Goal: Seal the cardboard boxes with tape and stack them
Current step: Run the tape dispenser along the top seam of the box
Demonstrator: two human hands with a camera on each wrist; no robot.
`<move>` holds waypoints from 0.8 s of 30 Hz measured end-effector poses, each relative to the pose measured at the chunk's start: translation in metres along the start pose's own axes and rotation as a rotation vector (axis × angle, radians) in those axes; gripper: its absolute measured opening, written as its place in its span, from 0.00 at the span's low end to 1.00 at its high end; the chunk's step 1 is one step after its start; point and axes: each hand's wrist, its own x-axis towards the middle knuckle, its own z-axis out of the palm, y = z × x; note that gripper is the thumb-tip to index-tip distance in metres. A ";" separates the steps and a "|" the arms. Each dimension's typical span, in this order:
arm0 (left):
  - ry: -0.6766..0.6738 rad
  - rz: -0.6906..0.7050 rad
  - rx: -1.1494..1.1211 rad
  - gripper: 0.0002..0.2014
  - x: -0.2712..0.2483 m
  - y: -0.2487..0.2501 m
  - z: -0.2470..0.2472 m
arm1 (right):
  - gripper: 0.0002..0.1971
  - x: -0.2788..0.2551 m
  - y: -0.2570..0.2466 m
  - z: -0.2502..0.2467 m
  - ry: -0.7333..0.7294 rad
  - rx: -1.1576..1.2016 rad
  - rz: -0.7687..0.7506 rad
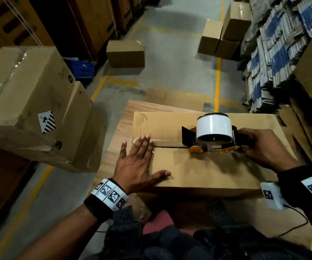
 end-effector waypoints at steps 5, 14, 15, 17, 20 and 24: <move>0.011 0.002 0.036 0.63 0.004 -0.026 -0.005 | 0.22 0.002 -0.011 0.000 -0.053 0.142 0.001; 0.026 0.042 0.067 0.60 0.004 -0.059 -0.008 | 0.27 0.007 -0.035 0.002 -0.204 0.017 -0.031; 0.027 0.041 0.078 0.60 0.004 -0.059 -0.008 | 0.27 0.008 -0.036 0.001 -0.213 -0.009 -0.037; 0.033 0.030 0.117 0.61 0.003 -0.055 -0.011 | 0.28 0.010 -0.038 -0.001 -0.231 -0.053 -0.048; 0.046 0.006 0.124 0.62 0.005 -0.041 -0.013 | 0.29 0.014 -0.038 -0.003 -0.254 -0.086 -0.054; 0.011 0.008 0.050 0.63 0.011 -0.024 -0.006 | 0.23 0.018 -0.038 -0.003 -0.287 -0.077 -0.073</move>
